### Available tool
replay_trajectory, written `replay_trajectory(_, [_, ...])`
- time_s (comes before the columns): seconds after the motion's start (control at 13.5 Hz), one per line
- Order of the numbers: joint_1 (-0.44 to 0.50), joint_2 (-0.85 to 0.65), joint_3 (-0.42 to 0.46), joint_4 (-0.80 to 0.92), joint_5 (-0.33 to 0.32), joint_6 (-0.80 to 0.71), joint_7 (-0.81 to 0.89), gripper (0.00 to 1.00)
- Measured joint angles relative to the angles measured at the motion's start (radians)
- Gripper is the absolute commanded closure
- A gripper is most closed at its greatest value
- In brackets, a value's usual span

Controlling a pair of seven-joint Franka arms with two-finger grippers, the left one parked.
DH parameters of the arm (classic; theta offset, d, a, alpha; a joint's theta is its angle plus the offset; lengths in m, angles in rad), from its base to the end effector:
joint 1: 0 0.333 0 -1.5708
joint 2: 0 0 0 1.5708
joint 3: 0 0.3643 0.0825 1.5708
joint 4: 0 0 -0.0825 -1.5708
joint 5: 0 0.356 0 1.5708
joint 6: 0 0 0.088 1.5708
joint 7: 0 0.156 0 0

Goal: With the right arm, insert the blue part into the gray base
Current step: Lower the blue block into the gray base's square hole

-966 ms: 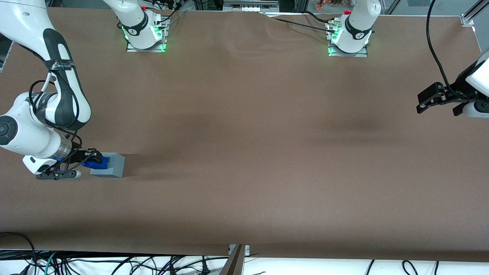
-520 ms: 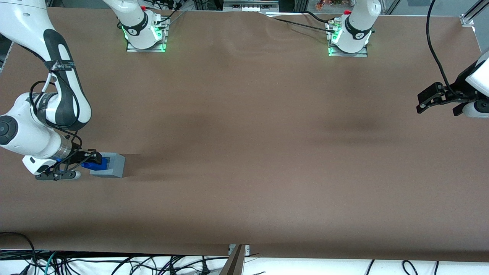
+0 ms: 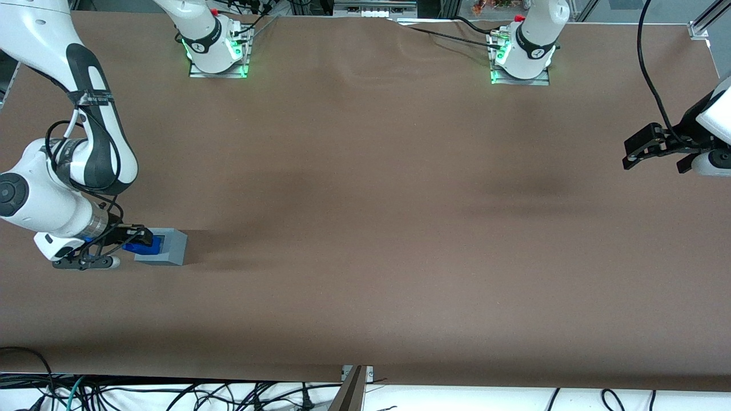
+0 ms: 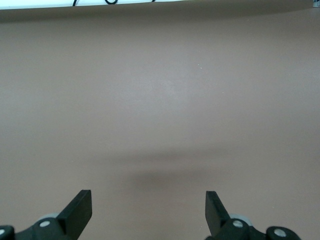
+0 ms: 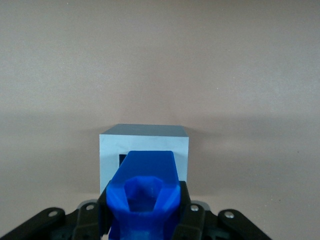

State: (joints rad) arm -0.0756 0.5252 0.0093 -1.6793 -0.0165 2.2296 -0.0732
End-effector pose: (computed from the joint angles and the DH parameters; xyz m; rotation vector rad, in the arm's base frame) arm 0.6800 -0.0470 0.3088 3.1310 0.0243 0.0383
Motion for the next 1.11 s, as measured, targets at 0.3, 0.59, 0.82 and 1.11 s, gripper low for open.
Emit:
replay_trajectory(0.3, [0.003,0.000,0.004,0.000,-0.002,0.000,0.023,0.96])
replay_trajectory(0.59, [0.005,0.000,0.006,0.000,-0.005,0.000,0.035,0.96])
replay_trajectory(0.82, [0.005,0.000,0.010,0.000,-0.005,0.000,0.044,0.95])
replay_trajectory(1.11, [0.007,0.000,0.024,-0.001,-0.009,0.000,0.069,0.94])
